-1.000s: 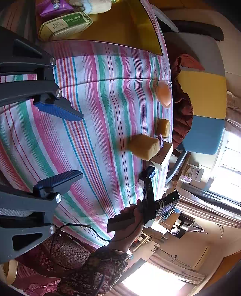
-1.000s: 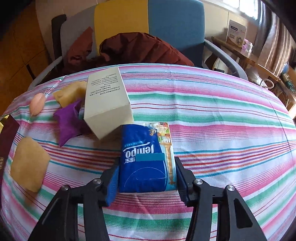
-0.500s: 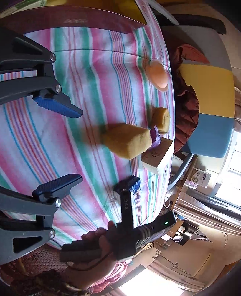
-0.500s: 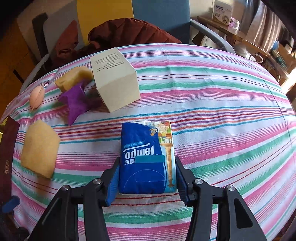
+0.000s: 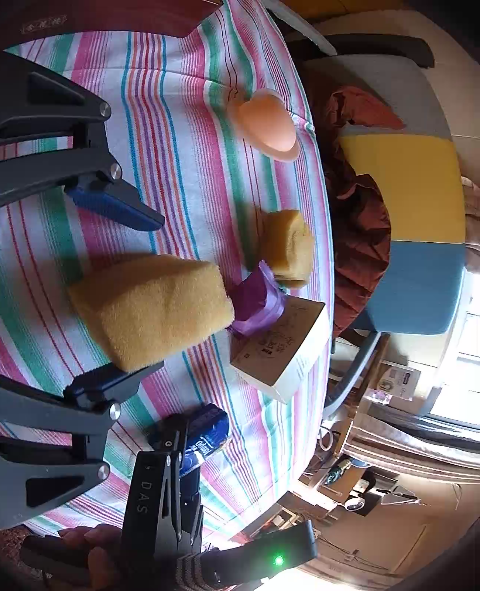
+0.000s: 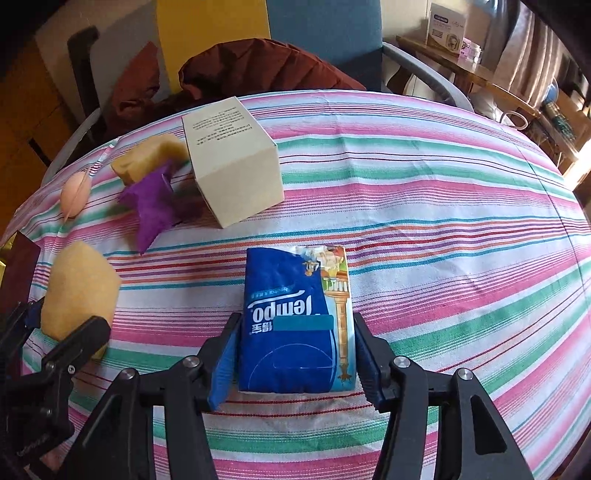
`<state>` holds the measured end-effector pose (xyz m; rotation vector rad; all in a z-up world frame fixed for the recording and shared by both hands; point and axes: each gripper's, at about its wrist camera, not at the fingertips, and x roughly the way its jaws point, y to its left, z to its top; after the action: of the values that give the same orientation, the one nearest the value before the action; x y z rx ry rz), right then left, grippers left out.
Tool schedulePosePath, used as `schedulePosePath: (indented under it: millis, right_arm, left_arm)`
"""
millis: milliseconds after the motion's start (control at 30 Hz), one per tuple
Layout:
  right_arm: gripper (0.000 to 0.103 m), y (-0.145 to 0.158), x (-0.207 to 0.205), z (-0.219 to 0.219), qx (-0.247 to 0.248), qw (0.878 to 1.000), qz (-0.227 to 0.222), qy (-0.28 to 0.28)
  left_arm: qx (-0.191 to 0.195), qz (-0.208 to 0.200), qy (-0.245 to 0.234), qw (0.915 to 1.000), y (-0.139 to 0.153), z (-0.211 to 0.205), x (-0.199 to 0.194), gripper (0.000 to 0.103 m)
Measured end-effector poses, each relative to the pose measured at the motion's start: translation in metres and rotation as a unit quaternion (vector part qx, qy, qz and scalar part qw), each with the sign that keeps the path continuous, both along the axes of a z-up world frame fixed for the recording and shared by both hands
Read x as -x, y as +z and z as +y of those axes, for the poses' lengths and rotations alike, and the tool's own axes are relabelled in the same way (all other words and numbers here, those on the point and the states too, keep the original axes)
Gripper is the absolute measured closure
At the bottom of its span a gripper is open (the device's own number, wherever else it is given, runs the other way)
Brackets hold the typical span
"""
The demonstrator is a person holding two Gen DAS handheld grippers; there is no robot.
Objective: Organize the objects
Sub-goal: 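Grasp the blue tissue pack with the right tool while the left grasps the yellow sponge, then lower the sponge into the gold tray with the left tool while the right drops the tissue pack there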
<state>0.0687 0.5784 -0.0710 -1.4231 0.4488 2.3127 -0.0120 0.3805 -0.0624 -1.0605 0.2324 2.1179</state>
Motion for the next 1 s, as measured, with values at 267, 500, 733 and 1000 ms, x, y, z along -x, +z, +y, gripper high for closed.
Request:
schedulePosePath:
  millis: [267, 500, 733, 1000]
  right_arm:
    - [0.049, 0.003, -0.004, 0.001, -0.008, 1.000, 0.004, -0.001]
    - [0.051, 0.006, -0.001, -0.005, -0.002, 1.000, 0.024, 0.006]
    - [0.051, 0.018, 0.006, -0.059, 0.002, 0.998, 0.050, 0.049]
    - [0.051, 0.007, 0.004, -0.115, 0.016, 0.994, 0.040, 0.099]
  left_arm:
    - [-0.029, 0.019, -0.035, 0.9988, -0.001, -0.016, -0.014, 0.066]
    - [-0.046, 0.032, -0.018, 0.9983, 0.000, -0.045, -0.022, 0.068]
    - [-0.058, 0.027, -0.011, 0.9979, -0.002, -0.063, -0.026, 0.068]
    - [-0.060, 0.046, -0.003, 0.9971, 0.002, -0.089, -0.039, 0.069]
